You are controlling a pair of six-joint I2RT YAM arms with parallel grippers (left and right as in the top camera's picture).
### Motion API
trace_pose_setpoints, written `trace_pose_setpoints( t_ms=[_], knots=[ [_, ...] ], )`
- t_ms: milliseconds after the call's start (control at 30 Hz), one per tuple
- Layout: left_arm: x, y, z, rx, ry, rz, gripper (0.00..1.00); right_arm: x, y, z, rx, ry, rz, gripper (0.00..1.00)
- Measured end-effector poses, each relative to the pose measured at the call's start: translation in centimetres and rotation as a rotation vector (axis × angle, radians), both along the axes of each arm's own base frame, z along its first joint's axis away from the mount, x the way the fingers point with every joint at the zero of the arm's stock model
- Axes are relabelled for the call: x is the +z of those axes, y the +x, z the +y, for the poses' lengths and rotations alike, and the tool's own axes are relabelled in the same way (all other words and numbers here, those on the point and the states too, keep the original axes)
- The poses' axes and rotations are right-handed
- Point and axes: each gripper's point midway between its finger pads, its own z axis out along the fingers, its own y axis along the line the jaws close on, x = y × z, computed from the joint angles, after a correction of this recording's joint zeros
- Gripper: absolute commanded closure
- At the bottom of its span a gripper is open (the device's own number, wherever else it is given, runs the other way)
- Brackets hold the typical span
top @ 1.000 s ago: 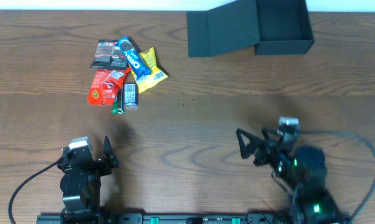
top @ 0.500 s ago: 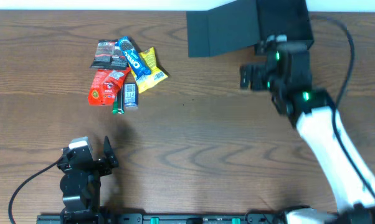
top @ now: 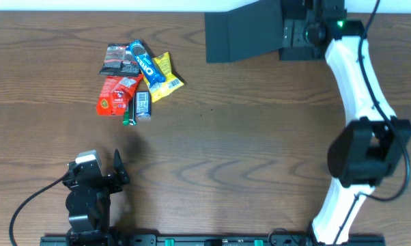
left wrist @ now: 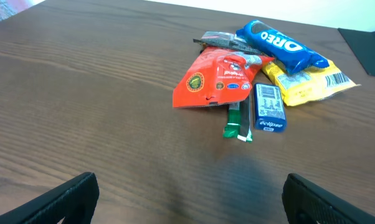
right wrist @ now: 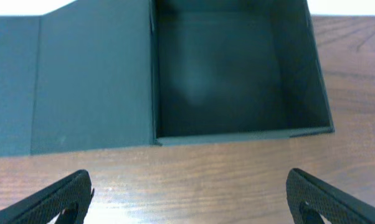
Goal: Pack container
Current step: 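Move the right gripper up to the black box's far edge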
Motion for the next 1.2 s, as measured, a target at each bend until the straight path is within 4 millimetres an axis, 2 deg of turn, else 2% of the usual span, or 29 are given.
trace_pose_setpoints(
  t_ms=[100, 200, 333, 600, 867, 933, 1200],
  knots=[
    [0.0, 0.0, 0.0, 0.000, 0.000, 0.001, 0.05, 0.6, 2.0, -0.3, -0.018, 0.008, -0.005, 0.01],
    [0.0, 0.0, 0.0, 0.000, 0.000, 0.000, 0.05, 0.8, 3.1, -0.7, -0.042, 0.020, 0.003, 0.01],
    [0.0, 0.0, 0.0, 0.000, 0.000, 0.000, 0.05, -0.6, 4.1, -1.5, -0.065, 0.025, 0.019, 0.01],
    [0.0, 0.0, 0.0, 0.000, 0.000, 0.000, 0.05, -5.5, 4.9, -1.9, -0.087, 0.033, 0.083, 0.01],
    [0.0, 0.0, 0.0, 0.000, 0.000, 0.000, 0.05, -8.3, 5.3, -2.0, -0.092, 0.035, 0.111, 0.01],
    [0.0, 0.0, 0.0, 0.000, 0.000, 0.000, 0.05, -8.8, 5.5, -1.8, -0.089, 0.042, 0.115, 0.01],
    [0.0, 0.0, 0.0, 0.000, 0.000, 0.000, 0.05, -9.1, 5.3, -1.8, -0.091, 0.047, 0.130, 0.01]
  ],
)
